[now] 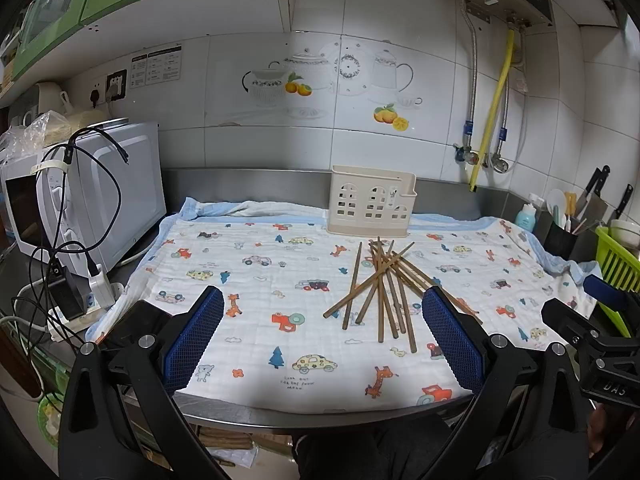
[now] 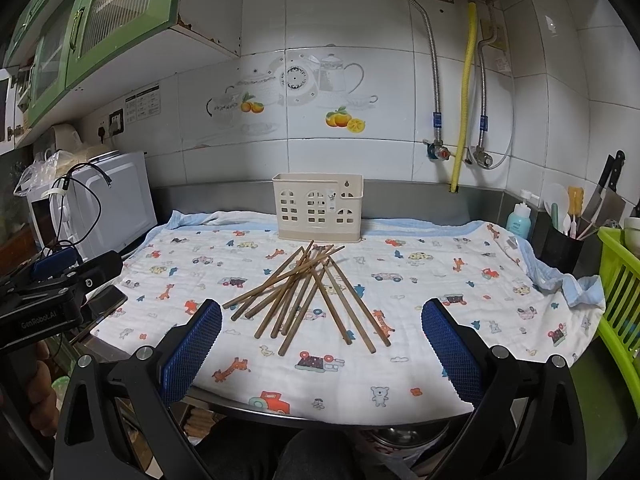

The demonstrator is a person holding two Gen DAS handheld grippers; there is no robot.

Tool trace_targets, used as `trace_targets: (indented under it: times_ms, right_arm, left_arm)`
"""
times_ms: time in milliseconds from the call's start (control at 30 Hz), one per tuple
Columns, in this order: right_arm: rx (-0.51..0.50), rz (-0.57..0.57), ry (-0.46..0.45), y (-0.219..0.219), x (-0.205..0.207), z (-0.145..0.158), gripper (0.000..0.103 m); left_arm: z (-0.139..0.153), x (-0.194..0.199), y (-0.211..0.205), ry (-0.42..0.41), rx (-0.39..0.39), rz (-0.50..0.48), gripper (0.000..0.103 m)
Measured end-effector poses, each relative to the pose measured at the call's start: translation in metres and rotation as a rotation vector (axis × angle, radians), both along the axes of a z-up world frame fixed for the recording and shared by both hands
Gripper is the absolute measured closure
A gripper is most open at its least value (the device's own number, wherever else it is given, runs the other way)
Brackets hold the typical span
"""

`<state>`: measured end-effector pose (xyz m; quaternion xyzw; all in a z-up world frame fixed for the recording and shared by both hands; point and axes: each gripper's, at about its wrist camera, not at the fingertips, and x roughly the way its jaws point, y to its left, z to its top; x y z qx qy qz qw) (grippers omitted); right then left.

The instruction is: Organize utensils

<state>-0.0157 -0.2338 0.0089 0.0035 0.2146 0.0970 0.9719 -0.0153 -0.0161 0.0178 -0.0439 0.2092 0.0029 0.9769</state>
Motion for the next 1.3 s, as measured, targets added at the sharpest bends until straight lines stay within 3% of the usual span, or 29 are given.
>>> trace_targets:
  times_ms: [1300]
  right_arm:
    - [0.009, 0.004, 0.028, 0.002, 0.01, -0.009, 0.006]
  left_arm:
    - [-0.005, 0.006, -0.006, 0.019, -0.006, -0.001, 0.005]
